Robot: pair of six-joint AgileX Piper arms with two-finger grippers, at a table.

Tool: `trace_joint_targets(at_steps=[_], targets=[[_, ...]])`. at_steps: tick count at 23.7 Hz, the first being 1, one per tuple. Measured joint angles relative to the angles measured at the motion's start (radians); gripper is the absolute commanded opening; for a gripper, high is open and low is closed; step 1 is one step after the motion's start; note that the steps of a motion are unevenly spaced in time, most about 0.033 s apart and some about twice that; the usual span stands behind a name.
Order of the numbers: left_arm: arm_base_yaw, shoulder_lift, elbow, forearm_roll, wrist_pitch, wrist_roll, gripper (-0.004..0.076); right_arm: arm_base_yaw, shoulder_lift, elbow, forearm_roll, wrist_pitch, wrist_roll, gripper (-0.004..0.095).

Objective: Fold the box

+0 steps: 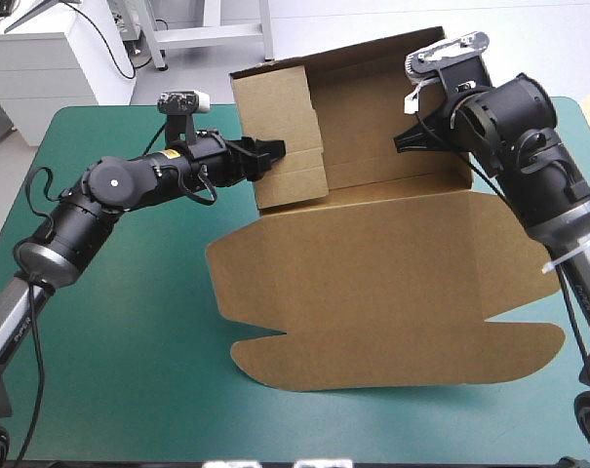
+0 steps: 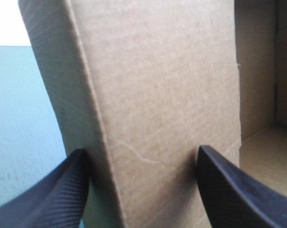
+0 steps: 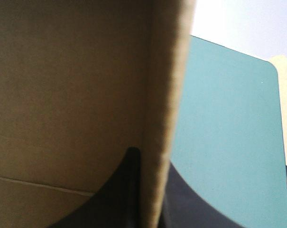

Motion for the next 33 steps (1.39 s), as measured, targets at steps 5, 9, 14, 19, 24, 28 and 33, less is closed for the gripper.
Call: trace_joint_targets(at_steps=[5,9,14,19,24,28,33], targets=[[-0.015,0.023,0.001,0.000,-0.089,-0.011,0.0456,0.045,-0.001,-0.012,-0.061,0.000,0.035,-0.0013],[-0.015,0.051,0.001,-0.002,-0.105,0.005,0.0456,0.066,-0.001,-0.012,-0.083,0.000,0.040,-0.0014],[-0.015,0.057,0.001,-0.020,-0.148,0.062,0.0456,0.078,-0.001,-0.012,-0.098,0.000,0.046,-0.0014],[-0.015,0.057,0.001,-0.026,-0.153,0.098,0.0077,0.078,-0.001,-0.012,-0.096,0.000,0.049,-0.0014],[-0.012,0.060,0.001,-0.019,-0.179,0.156,-0.0001,0.077,-0.013,-0.013,-0.106,0.001,0.052,-0.0015],[-0.011,0.060,0.001,-0.022,-0.179,0.156,-0.0008,0.077,-0.013,-0.013,-0.106,0.001,0.057,-0.0015],[-0.008,0.060,0.001,-0.047,-0.178,0.156,-0.0008,0.077,-0.013,-0.013,-0.106,0.001,0.057,-0.0015]])
